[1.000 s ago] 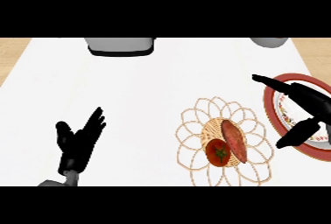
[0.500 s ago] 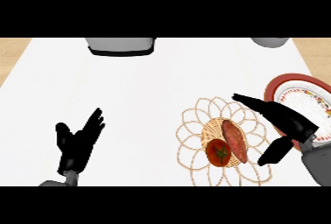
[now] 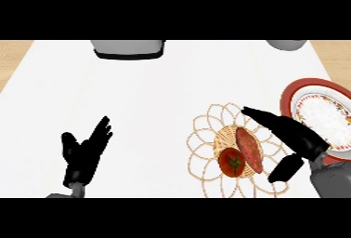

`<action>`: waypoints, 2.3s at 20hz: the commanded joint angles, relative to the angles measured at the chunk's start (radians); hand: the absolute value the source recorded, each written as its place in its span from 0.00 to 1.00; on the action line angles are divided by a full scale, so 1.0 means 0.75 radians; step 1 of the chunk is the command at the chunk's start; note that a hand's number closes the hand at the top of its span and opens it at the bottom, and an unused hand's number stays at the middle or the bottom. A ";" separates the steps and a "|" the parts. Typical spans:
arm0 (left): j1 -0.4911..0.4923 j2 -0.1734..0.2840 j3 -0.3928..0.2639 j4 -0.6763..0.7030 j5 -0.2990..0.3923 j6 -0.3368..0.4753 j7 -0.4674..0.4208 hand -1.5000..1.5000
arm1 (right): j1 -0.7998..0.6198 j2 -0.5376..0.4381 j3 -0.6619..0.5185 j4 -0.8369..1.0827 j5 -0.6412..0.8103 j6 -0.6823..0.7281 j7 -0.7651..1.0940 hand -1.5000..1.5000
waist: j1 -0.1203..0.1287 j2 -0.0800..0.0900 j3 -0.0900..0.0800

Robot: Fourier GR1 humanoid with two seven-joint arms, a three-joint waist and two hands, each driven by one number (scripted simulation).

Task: Pick the sweet potato from the placemat and place it in the plate

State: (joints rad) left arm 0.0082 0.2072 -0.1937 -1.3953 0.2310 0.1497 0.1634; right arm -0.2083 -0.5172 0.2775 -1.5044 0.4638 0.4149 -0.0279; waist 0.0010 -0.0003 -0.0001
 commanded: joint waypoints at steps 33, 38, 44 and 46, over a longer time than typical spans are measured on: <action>0.089 -0.107 0.130 -0.032 -0.141 -0.057 0.023 0.50 | 0.449 0.441 0.092 -0.071 0.786 -0.418 0.244 1.00 | -0.076 -0.022 -0.003; 0.080 -0.111 0.125 -0.057 -0.131 -0.063 0.059 0.50 | 0.629 0.613 0.255 -0.436 0.902 -0.743 0.277 1.00 | -0.061 -0.020 0.000; 0.043 -0.080 0.137 -0.095 -0.121 -0.082 0.121 0.50 | 0.910 0.580 0.286 -0.747 0.969 -1.044 0.248 1.00 | -0.046 -0.012 0.001; 0.094 -0.075 0.157 -0.021 -0.091 -0.151 0.001 0.50 | 0.951 0.628 0.285 -0.810 0.933 -1.102 0.277 1.00 | -0.036 -0.008 0.000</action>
State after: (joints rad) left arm 0.0546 0.1419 -0.0851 -1.4382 0.1474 0.0740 0.2038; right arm 0.3914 -0.0687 0.4751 -2.0021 1.1677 -0.2880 0.1755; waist -0.0324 -0.0097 -0.0008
